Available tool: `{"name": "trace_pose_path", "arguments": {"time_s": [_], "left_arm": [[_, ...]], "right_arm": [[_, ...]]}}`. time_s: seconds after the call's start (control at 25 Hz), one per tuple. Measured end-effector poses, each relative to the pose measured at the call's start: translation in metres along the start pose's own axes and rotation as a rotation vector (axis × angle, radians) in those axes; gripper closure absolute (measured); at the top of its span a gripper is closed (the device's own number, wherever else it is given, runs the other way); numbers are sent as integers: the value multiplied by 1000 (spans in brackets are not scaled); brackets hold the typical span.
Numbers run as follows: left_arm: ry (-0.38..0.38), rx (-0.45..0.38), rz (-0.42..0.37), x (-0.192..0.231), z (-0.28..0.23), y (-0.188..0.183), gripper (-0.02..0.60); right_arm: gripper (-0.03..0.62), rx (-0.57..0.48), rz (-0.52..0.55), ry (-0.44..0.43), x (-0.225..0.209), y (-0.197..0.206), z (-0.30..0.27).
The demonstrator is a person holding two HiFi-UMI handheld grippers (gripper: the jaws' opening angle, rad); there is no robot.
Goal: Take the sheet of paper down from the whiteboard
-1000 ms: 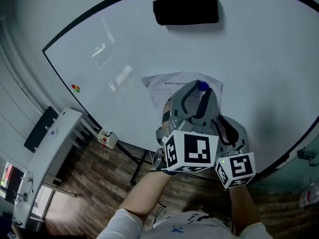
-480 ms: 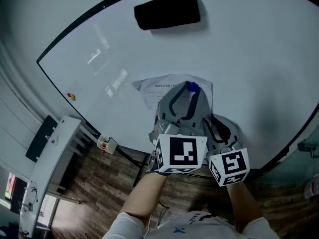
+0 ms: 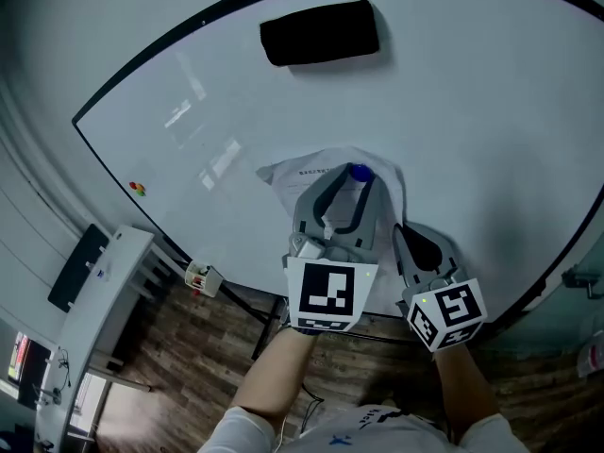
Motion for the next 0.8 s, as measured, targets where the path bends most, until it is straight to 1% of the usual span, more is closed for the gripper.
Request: {"name": "trace_pose_path", "arguments": {"time_s": [0.08,0.16,0.2,0.28,0.36,0.48,0.64,0.8], "left_arm": [[1,-13,12,-1,8,0,451],[7,-44,14,-2,18,-3,451],[12,-60,25,-2,24,-5,451],[20,-71,70,-2,40,-4,451],[23,-64,133,1,57,1,451],[28,-42,229,11,71,18,451],[35,5,267,19,96,42,451],[31,15,302,27,127,57,451]], "right_arm": [[580,0,-5,-3,1,0,4],[580,4,-15,-9,5,2,8],[580,10,-18,-13,7,3,11],[580,23,-14,-20,16,3,18],[580,36,-6,-26,27,4,23],[580,54,-13,-37,34,14,21],[579,87,-6,-43,53,21,22],[580,109,-9,-38,73,25,28]]}}
Point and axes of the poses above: the fingertips, and each gripper's own axes: z backward along the fingers, x to its left, y out of its underside, the point moved 5 cm from there along z, backward along the fingers, and after that the axes turned 1 degree about y, right-handed, at the moved point
